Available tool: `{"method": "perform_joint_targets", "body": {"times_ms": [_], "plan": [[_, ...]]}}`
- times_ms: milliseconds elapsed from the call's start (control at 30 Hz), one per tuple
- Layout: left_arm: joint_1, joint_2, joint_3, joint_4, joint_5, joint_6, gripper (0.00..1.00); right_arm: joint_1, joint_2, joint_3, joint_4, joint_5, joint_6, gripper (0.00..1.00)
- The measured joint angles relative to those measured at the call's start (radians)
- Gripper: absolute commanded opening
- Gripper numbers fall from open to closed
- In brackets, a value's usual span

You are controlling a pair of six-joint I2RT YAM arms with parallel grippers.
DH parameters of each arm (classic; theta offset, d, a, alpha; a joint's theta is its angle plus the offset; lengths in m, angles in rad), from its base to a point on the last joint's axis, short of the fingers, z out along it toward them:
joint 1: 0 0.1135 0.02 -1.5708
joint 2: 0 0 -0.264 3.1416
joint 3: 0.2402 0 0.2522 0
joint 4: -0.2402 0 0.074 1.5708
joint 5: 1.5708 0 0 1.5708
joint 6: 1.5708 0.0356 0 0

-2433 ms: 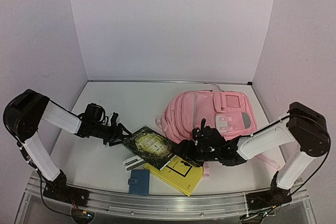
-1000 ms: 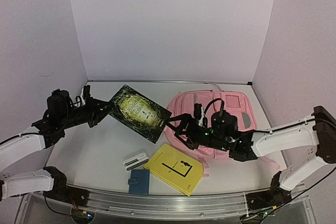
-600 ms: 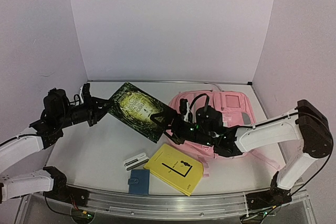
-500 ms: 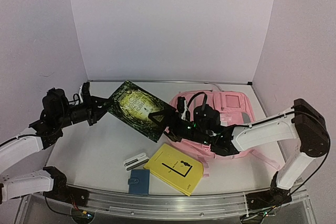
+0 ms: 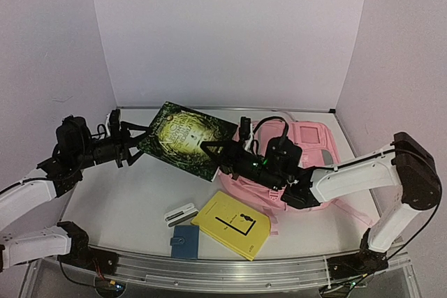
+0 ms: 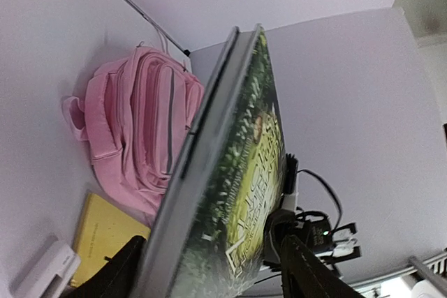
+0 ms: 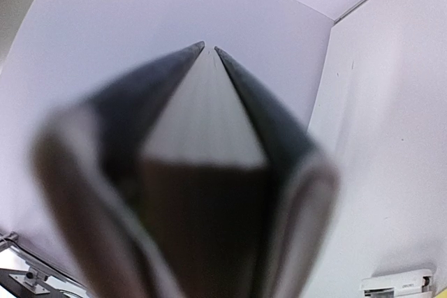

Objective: Pack the student bag
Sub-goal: Pick up the book from the center of the board.

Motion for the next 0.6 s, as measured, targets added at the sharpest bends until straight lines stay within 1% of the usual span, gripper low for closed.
{"method": "perform_joint_targets", "body": {"times_ms": [67,167,267,400,600], "plan": [[-0.001,0.006,0.029,-0.062,0.012,0.036,0.95,-0.004,-0.015,-0.004,-0.045,0.0,-0.012,0.0],[-0.002,0.033,0.076,-0.148,0.043,0.123,0.99,-0.019,-0.059,-0.004,-0.12,-0.026,-0.048,0.0],[-0.002,0.09,0.147,-0.234,0.089,0.234,1.0,-0.056,-0.104,-0.004,-0.195,-0.084,-0.082,0.0],[-0.002,0.179,0.23,-0.317,0.166,0.364,1.0,-0.117,-0.15,-0.001,-0.287,-0.201,-0.115,0.0],[-0.002,0.246,0.27,-0.362,0.291,0.46,1.0,-0.141,-0.164,0.015,-0.35,-0.366,-0.132,0.0]]}}
